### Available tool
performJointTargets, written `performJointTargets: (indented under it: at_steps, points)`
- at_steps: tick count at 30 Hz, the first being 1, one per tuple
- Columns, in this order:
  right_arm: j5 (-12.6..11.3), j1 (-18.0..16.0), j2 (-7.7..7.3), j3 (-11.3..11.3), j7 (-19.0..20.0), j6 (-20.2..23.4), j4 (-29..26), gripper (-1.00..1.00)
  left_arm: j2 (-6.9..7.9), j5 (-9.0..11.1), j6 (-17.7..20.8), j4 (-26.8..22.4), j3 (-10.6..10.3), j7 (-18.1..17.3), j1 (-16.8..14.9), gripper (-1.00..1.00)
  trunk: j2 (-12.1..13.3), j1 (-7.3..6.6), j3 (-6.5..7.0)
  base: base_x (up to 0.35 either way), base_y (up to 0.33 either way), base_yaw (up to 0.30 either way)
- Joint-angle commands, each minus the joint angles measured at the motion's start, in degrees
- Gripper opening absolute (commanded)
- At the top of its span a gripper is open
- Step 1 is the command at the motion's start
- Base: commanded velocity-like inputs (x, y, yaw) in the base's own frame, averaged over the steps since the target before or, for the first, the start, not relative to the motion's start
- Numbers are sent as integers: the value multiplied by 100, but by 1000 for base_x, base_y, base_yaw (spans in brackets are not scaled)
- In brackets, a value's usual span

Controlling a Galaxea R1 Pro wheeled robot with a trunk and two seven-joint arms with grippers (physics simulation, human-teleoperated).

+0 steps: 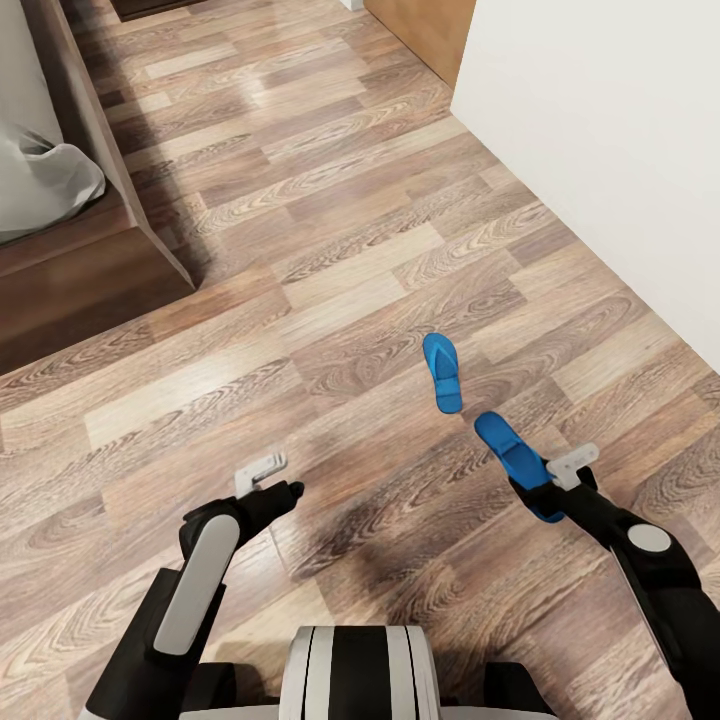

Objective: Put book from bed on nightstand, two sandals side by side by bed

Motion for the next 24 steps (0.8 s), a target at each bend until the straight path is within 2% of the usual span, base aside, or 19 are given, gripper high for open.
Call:
performJointTargets:
  at_steps: [1,5,9,10,11,14,20,21,24]
  points:
    - [48,9,1,-8,35,20,-47,-100,0,53,2,-4,-6,56,0,100,-1,-1,-3,0,0,0]
    - [38,72,1,-8,35,20,-179,-100,-3,51,-1,-20,-26,57,4,100,-1,-1,-3,25,0,0]
    - [-36,146,1,-9,32,20,-315,-100,21,33,-6,-25,-205,66,6,100,-1,-1,-3,165,5,0]
    - [-121,170,3,-12,29,22,-366,-100,36,26,-8,-26,-291,64,6,100,-1,-1,-3,249,46,0]
    - [-121,170,3,-12,29,22,-366,-100,36,26,-8,-26,-291,64,6,100,-1,-1,-3,249,46,0]
    - [-385,199,8,-47,16,26,-492,-100,50,35,-10,-21,-399,64,6,100,-1,-1,-2,282,79,-22]
    - [-574,210,67,-152,5,52,-584,-100,33,44,-6,-16,-445,69,6,100,-1,-1,9,305,103,-158]
    - [-617,214,114,-245,2,59,-631,-100,28,47,-4,-8,-457,72,7,100,-1,-1,11,292,163,-238]
    - [-633,218,144,-285,1,61,-651,-100,27,48,-3,-5,-463,70,7,100,-1,-1,17,275,194,-246]
